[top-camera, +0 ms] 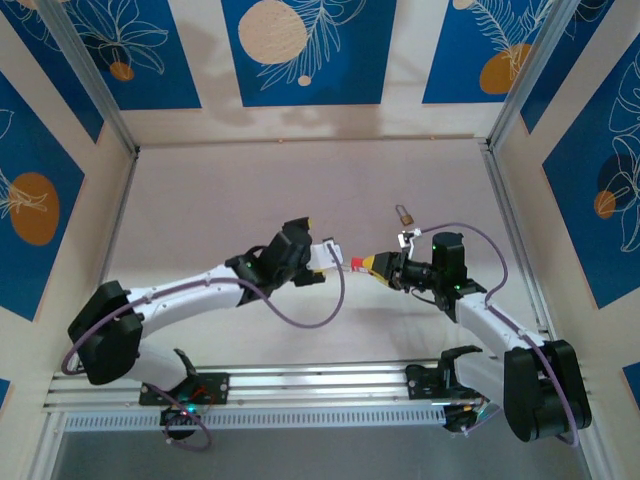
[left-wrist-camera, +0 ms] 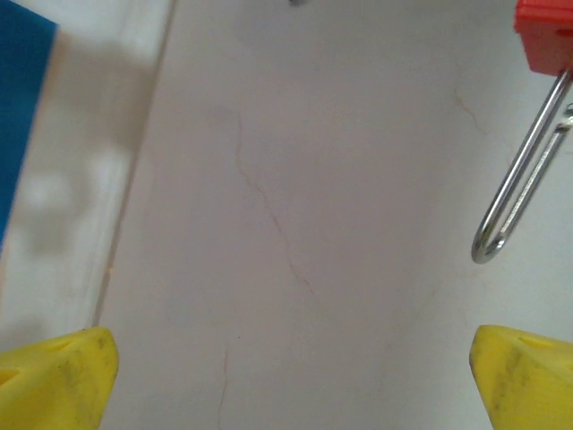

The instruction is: Unlock with the key

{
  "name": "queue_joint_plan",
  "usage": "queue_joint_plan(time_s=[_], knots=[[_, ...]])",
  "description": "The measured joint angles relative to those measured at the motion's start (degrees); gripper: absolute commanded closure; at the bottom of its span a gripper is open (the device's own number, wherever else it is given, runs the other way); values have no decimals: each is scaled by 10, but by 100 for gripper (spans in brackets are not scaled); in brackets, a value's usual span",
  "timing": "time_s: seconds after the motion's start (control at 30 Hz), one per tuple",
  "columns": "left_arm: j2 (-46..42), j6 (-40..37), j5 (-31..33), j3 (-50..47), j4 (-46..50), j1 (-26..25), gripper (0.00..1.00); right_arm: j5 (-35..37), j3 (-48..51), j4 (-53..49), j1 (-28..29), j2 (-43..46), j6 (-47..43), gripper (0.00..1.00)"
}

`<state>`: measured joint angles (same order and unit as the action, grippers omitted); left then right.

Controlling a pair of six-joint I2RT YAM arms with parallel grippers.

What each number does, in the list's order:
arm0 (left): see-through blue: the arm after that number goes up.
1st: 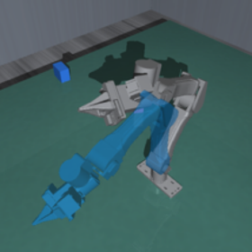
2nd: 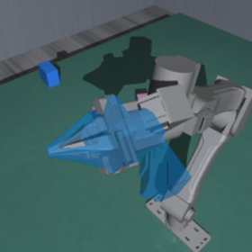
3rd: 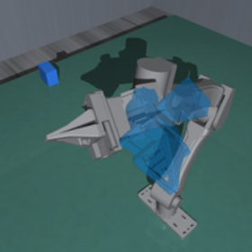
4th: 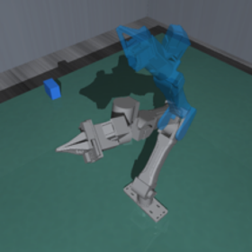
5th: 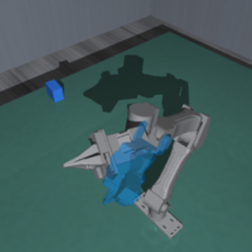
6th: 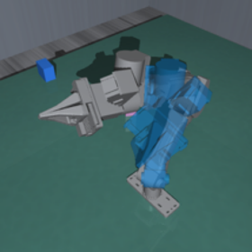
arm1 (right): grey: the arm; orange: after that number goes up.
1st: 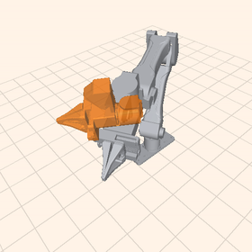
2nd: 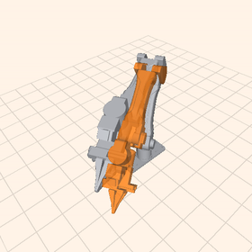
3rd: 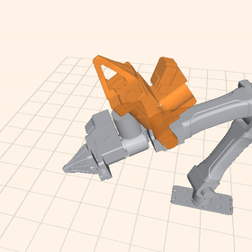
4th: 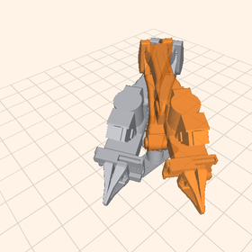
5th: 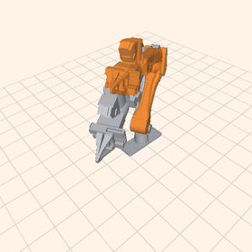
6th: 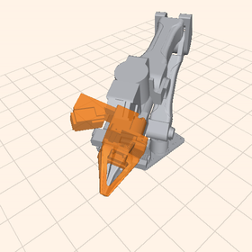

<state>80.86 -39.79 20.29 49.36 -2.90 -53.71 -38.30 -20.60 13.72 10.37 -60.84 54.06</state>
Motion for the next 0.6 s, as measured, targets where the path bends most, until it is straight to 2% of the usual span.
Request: queue_joint_plan(time_s=[0.13,0.33,0.43,0.6], knots=[[-5,-1,37,-47,-103,-10,0,4,-3,0,4,-2,0,70],[-16,34,45,-47,-139,-19,0,9,-9,0,9,-9,1,70],[-17,20,59,-61,-184,-50,0,14,-10,1,11,-9,5,70],[18,-63,93,-105,-298,-124,7,28,-14,3,13,-9,20,70]])
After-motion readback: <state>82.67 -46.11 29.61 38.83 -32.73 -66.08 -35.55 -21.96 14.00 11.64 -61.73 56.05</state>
